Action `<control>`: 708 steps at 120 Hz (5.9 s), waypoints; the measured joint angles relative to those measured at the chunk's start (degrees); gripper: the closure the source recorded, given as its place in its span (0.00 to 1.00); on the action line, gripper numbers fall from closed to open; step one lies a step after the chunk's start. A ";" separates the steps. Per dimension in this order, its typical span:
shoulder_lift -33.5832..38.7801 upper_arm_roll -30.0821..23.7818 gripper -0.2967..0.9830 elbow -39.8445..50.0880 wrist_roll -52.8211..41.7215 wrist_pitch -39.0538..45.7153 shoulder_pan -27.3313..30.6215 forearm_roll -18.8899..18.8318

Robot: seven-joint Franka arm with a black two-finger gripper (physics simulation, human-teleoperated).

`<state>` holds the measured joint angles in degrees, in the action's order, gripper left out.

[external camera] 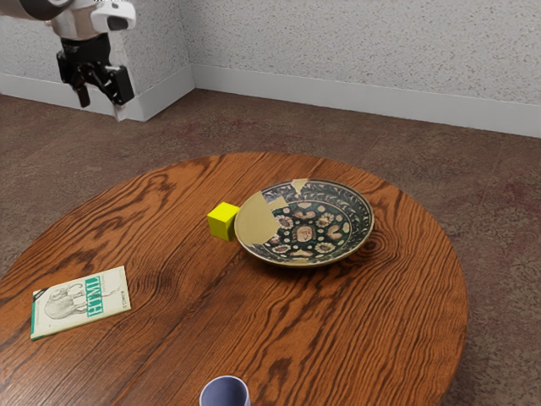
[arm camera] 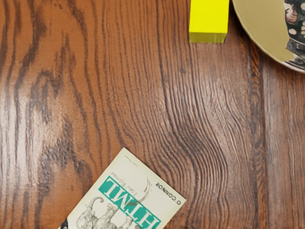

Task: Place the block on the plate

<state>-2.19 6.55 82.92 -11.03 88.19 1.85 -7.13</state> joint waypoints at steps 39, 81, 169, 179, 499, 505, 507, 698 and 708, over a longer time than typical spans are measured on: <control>-6.38 -4.61 0.23 4.29 -9.45 7.52 0.21 0.65; -20.17 -10.14 0.23 1.58 -33.67 21.09 4.90 2.57; -43.99 -11.24 0.23 -22.84 -64.30 17.98 4.55 -1.14; -45.84 -12.04 0.23 -24.71 -66.80 17.74 4.85 -1.65; -49.26 -14.37 0.44 -30.57 -84.87 19.23 -1.24 -2.77; -49.49 -14.40 0.44 -30.81 -84.47 19.11 -2.10 -2.86; -49.60 -14.40 0.44 -30.91 -84.34 19.07 -2.45 -2.88; -44.48 -17.15 0.23 -31.47 -68.80 15.38 -5.81 -5.25; -42.70 -17.08 0.23 -30.19 -63.24 14.76 -5.16 -4.90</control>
<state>-44.88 -10.53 52.74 -74.27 102.95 -3.30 -12.04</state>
